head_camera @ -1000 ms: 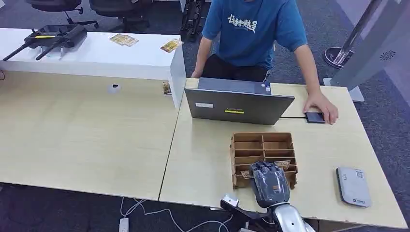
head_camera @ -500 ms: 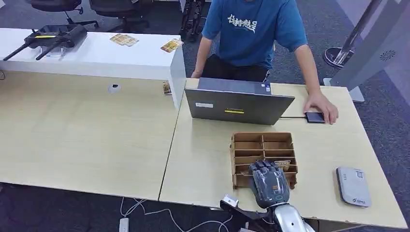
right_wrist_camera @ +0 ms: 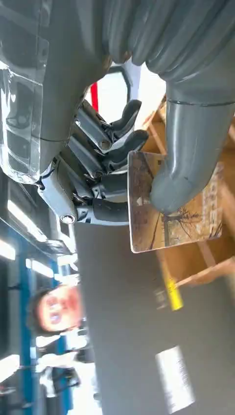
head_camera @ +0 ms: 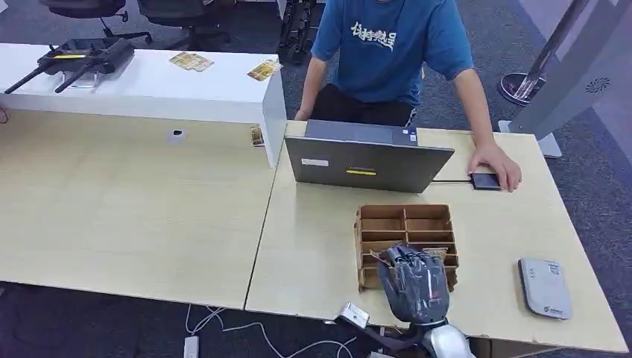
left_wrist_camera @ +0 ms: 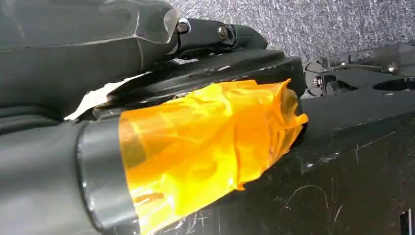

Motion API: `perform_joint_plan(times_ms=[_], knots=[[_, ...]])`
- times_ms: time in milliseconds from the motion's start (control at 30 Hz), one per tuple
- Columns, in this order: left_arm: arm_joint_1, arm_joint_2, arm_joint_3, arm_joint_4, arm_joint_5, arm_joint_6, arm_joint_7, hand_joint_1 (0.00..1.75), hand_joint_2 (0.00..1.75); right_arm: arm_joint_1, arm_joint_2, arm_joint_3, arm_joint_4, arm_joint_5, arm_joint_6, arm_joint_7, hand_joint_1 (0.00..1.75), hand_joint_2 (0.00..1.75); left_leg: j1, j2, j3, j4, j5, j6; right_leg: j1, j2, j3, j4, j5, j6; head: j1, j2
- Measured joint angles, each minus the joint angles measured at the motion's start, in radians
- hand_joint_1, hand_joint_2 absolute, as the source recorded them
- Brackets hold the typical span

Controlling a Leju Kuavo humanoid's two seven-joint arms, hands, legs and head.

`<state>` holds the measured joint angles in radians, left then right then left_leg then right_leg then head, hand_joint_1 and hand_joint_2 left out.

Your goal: Pass the card to the sensor for recognition and then transmit it.

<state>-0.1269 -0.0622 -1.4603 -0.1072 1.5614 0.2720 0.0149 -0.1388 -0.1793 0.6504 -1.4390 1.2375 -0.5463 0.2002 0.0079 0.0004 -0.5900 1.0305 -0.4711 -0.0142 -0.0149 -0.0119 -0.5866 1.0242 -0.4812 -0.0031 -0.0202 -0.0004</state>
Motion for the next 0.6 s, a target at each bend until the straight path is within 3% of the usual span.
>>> perform_joint_plan(times_ms=[233, 600], knots=[[0.000, 0.000, 0.000, 0.000, 0.000, 0.000, 0.000, 0.00, 0.00, 0.031, 0.019, -0.031, -0.042, -0.004, -0.027, -0.024, 1.75, 1.75, 0.000, 0.000, 0.000, 0.000, 0.000, 0.000, 0.000, 0.000, 0.000, 0.000, 0.000, 0.000, 0.000, 0.000], [0.001, 0.000, 0.000, 0.000, 0.000, 0.000, -0.005, 0.00, 0.00, 0.074, 0.053, -0.072, -0.136, -0.095, -0.143, -0.116, 1.75, 1.75, 0.000, 0.000, 0.000, 0.000, 0.000, 0.000, 0.000, 0.000, 0.000, 0.000, 0.000, 0.000, 0.000, 0.000]])
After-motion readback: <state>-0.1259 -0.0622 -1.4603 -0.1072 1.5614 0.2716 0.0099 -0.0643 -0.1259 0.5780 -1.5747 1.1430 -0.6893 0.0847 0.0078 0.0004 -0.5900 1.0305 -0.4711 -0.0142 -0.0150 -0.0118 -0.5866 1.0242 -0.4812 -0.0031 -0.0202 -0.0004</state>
